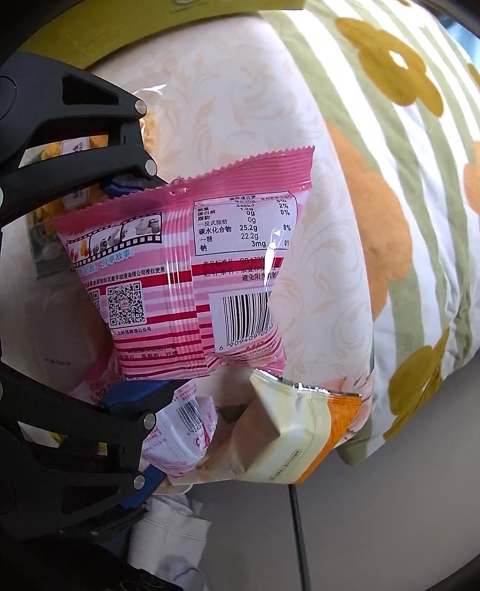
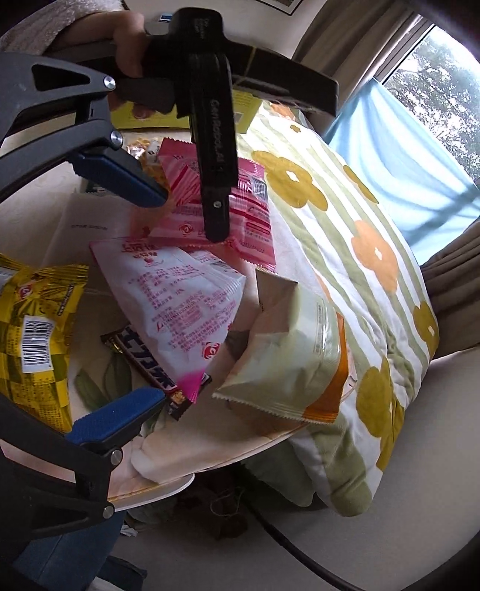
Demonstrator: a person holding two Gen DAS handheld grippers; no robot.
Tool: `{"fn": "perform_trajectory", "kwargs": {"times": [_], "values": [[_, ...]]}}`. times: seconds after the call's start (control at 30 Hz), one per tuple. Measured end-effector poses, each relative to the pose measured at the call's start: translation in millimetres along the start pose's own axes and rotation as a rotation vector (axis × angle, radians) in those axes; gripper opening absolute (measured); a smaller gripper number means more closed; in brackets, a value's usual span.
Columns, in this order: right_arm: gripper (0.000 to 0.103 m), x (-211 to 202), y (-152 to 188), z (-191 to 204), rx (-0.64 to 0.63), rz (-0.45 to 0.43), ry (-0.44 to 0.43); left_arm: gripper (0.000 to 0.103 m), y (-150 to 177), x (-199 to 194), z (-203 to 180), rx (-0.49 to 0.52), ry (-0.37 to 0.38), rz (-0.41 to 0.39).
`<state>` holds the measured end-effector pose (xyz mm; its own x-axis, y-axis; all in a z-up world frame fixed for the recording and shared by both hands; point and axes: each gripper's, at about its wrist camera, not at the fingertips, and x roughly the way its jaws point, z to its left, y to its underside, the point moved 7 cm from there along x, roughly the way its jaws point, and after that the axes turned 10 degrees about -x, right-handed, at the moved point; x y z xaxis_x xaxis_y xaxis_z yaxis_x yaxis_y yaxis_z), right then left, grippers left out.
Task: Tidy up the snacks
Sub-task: 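Grasp a pink wafer pack with the left gripper while the right grasps a pink-white bag, then carry both pink packs over the yellow box and open both grippers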
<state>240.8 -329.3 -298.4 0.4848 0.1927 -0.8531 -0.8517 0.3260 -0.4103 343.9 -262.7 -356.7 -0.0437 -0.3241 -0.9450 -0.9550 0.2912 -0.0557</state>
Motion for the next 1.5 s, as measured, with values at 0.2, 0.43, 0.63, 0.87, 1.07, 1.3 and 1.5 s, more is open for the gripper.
{"fn": "perform_trajectory", "kwargs": {"times": [0.2,0.43,0.63,0.87,1.07,1.3,1.5], "values": [[0.084,6.6,-4.1,-1.7,0.004,-0.003,0.018,0.069,1.3,-5.2,-2.0,0.011,0.020,-0.005],[0.071,16.0,-6.8,-2.5,0.000,-0.008,0.047,0.068,2.1,-18.7,1.1,0.027,0.018,-0.030],[0.046,24.3,-7.6,0.2,-0.007,-0.013,0.032,0.068,0.5,-25.0,4.0,0.021,0.020,-0.043],[0.035,27.1,-8.2,8.2,-0.016,-0.013,0.004,0.068,1.5,-22.3,5.3,0.006,0.021,-0.038],[0.031,20.5,-12.7,15.2,-0.022,-0.030,-0.031,0.069,3.7,-35.2,3.2,0.001,0.025,-0.056],[0.030,-5.4,-23.6,24.4,-0.067,-0.075,-0.066,0.069,5.6,-81.2,-1.4,-0.028,0.032,-0.164],[0.029,-41.4,-34.8,35.1,-0.141,-0.130,-0.092,0.069,19.2,-130.2,-2.2,-0.084,0.051,-0.271]]}}
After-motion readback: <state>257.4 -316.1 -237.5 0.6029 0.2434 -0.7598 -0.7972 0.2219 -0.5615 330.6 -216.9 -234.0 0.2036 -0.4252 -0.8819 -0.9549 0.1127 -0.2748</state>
